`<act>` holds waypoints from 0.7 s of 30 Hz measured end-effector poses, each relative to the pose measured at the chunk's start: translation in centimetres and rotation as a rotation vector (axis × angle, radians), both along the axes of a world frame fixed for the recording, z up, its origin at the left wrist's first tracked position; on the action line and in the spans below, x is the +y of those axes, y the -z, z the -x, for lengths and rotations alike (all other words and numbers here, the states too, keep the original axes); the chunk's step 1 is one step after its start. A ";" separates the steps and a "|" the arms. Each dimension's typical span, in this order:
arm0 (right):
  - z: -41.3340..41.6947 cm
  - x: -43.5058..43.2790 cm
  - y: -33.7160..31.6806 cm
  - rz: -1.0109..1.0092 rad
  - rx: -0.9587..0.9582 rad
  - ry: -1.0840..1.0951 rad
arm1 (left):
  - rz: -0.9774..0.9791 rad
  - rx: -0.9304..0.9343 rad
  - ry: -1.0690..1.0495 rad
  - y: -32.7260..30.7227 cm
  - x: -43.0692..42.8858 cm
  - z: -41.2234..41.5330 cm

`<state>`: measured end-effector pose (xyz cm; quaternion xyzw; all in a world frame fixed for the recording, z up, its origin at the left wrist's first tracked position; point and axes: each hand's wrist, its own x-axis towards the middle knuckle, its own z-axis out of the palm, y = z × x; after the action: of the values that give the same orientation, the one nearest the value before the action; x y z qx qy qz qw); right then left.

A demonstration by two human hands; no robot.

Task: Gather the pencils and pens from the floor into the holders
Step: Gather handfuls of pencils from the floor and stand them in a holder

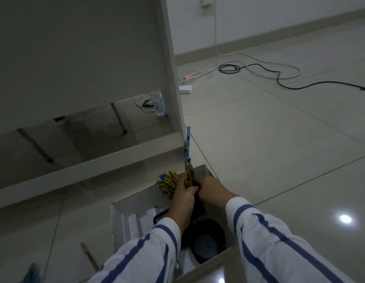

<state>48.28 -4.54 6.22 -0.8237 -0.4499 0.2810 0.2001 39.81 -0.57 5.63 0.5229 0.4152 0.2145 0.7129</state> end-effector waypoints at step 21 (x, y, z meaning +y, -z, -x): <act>0.4 -0.1 1.0 -0.143 0.096 0.150 | 0.303 0.005 -0.177 1.2 0.8 -0.1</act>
<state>47.83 -4.67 5.18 -0.8241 -0.3959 0.2717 0.3004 39.96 0.23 4.47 0.3715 0.4891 0.2103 0.7606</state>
